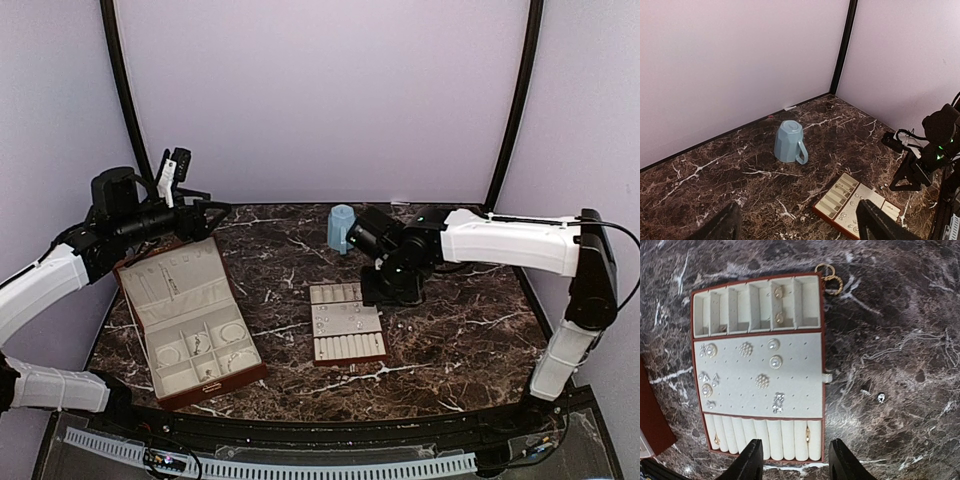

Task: Organize the mixed jewelry
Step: Press the ring into the ring tray, then pick up the ring from the center of the board.

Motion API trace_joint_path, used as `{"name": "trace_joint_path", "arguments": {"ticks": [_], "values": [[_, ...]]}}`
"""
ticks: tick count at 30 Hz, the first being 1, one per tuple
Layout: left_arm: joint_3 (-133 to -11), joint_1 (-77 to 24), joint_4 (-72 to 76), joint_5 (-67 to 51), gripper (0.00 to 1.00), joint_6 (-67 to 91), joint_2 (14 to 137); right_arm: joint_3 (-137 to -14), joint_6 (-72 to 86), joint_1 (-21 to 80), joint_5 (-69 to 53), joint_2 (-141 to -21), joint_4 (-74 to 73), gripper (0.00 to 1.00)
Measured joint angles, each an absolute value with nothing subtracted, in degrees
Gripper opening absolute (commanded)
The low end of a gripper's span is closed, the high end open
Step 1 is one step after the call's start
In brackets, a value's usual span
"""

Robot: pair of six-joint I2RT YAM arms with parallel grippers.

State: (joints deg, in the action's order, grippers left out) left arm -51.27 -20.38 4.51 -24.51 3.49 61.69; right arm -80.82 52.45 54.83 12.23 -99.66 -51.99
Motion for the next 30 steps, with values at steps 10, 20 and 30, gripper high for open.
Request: {"name": "trace_joint_path", "arguments": {"ticks": [10, 20, 30], "values": [[-53.7, -20.3, 2.8, -18.5, 0.91, 5.0, 64.8, -72.0, 46.0, 46.5, 14.2, -91.7, -46.6, 0.58], [-59.5, -18.0, 1.1, -16.0, 0.93, 5.6, 68.7, -69.5, 37.8, 39.4, 13.4, -96.1, -36.4, 0.48], [-61.0, -12.9, -1.1, -15.3, 0.93, 4.4, 70.0, -76.4, 33.0, 37.7, 12.5, -110.1, -32.0, 0.40]]}}
